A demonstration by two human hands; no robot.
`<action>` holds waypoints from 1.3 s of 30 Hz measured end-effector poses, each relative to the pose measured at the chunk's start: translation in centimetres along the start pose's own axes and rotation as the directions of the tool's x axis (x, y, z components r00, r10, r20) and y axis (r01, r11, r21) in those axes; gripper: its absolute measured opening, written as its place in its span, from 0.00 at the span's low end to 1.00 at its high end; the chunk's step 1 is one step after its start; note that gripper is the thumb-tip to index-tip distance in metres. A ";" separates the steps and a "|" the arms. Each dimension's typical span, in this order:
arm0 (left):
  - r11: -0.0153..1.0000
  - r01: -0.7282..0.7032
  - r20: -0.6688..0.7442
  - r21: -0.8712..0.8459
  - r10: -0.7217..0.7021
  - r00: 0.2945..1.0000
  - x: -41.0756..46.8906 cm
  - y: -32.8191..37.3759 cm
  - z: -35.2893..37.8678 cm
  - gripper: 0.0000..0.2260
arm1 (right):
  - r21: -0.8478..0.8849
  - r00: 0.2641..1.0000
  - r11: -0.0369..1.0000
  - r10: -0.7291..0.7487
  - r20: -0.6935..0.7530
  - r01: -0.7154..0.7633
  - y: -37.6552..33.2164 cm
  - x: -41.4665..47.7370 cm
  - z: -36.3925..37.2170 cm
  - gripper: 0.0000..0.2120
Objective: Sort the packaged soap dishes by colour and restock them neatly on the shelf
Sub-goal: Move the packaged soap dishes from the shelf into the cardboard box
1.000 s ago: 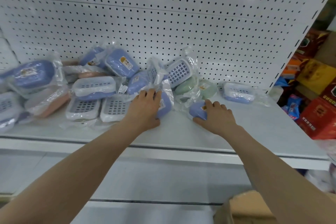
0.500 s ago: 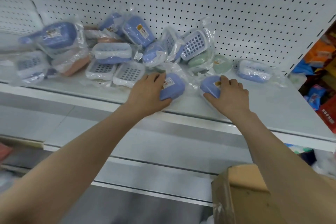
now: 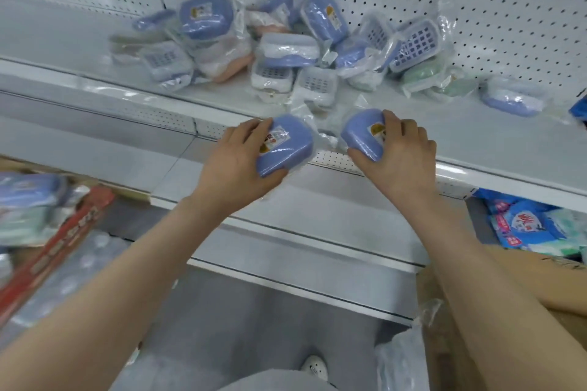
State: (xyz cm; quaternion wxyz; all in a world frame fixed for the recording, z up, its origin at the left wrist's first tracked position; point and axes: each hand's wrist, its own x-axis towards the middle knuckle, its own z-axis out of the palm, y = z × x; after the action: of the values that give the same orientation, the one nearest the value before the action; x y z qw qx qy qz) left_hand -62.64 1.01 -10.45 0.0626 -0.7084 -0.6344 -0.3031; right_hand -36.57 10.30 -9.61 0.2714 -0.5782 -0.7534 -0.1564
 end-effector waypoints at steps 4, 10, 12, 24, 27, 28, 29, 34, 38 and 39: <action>0.993 0.101 0.017 0.057 -0.102 0.995 -6.3 -6.5 -4.8 0.34 | 0.076 0.996 0.994 -0.085 0.020 0.083 -9.7 -3.1 0.8 0.34; 0.944 0.288 0.026 0.159 -0.296 0.955 -16.6 -16.1 -11.2 0.33 | 0.240 0.950 0.950 -0.248 0.190 0.200 -24.7 -7.4 3.1 0.37; 0.914 0.357 0.036 0.191 -0.370 0.928 -19.9 -18.8 -12.7 0.34 | 0.285 0.921 0.928 -0.310 0.234 0.239 -29.0 -8.8 4.2 0.36; 0.655 0.697 0.038 0.290 -0.736 0.676 -31.1 -35.8 -18.7 0.37 | 0.458 0.746 0.810 -0.549 0.377 0.365 -50.8 -11.3 13.2 0.36; 0.616 0.729 0.038 0.299 -0.771 0.636 -31.1 -40.8 -19.6 0.37 | 0.482 0.715 0.792 -0.578 0.394 0.375 -56.1 -10.3 15.9 0.38; 0.603 0.737 0.043 0.306 -0.782 0.622 -30.9 -42.4 -19.9 0.37 | 0.489 0.708 0.788 -0.582 0.399 0.373 -57.8 -9.8 16.8 0.38; 0.593 0.743 0.050 0.311 -0.791 0.610 -30.8 -44.1 -20.2 0.37 | 0.496 0.701 0.785 -0.587 0.406 0.370 -59.4 -9.3 17.7 0.39; 0.536 0.775 0.064 0.335 -0.833 0.549 -30.3 -51.6 -21.4 0.35 | 0.498 0.630 0.769 -0.626 0.460 0.401 -67.1 -7.3 21.0 0.41; 0.500 0.785 0.105 0.365 -0.860 0.499 -30.9 -57.5 -22.1 0.36 | 0.511 0.600 0.754 -0.648 0.470 0.414 -71.9 -6.9 22.8 0.41; 0.493 0.792 0.117 0.360 -0.866 0.486 -31.1 -59.2 -22.2 0.36 | 0.508 0.595 0.752 -0.651 0.472 0.419 -73.2 -6.8 23.3 0.41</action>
State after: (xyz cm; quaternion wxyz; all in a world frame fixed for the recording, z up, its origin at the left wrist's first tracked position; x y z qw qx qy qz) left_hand -126.25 -25.21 -25.81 -0.0926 -0.3303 -0.9334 -0.1056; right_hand -110.57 -2.94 -26.62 0.0421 -0.2804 -0.9534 0.1030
